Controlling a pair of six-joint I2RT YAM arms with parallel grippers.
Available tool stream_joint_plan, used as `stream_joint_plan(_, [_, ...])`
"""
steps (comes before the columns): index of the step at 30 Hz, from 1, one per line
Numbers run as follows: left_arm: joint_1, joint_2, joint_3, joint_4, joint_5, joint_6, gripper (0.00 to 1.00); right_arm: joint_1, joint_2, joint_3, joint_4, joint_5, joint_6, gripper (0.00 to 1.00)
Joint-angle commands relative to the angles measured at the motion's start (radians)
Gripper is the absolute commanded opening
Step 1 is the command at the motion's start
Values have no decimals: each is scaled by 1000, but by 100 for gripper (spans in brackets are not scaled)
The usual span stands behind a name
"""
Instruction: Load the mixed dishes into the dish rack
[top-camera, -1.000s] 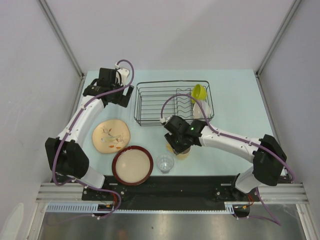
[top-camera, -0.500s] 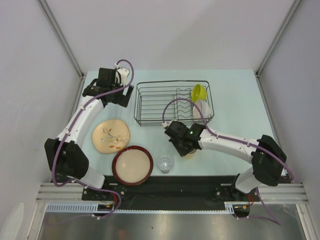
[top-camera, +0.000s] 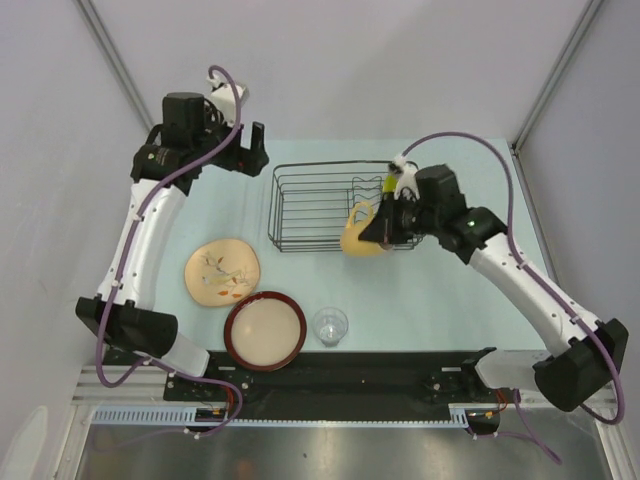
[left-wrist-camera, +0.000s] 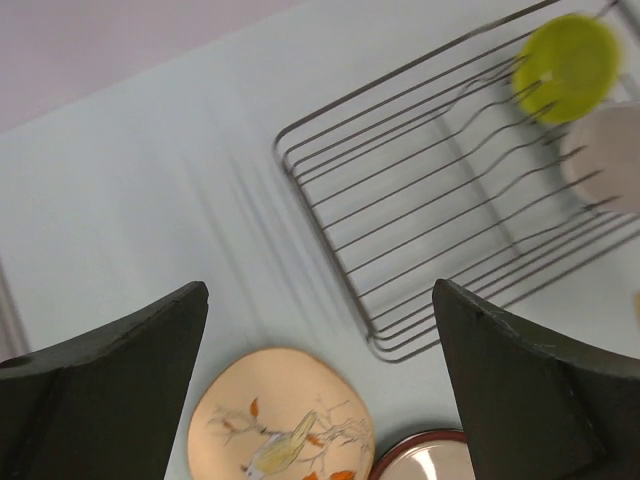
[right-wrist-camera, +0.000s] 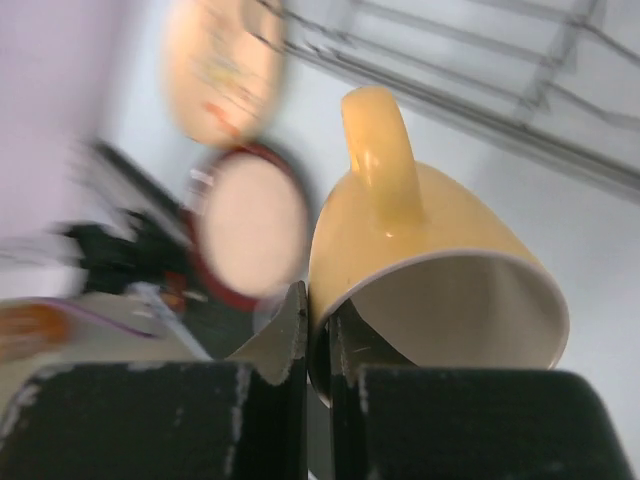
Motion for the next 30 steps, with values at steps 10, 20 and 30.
stream_joint_plan(10, [152,-18,-217,343,1228,-388,100,-156,252,52,1755,-640,1217,0])
stream_joint_plan(20, [159,-80,-572,1772,1335,-1551,100,-145,348,52,1857,-611,1293,0])
stream_joint_plan(30, [165,-35,-574,2074,1329,-1792,100,-174,340,42,1815,-628,1266,0])
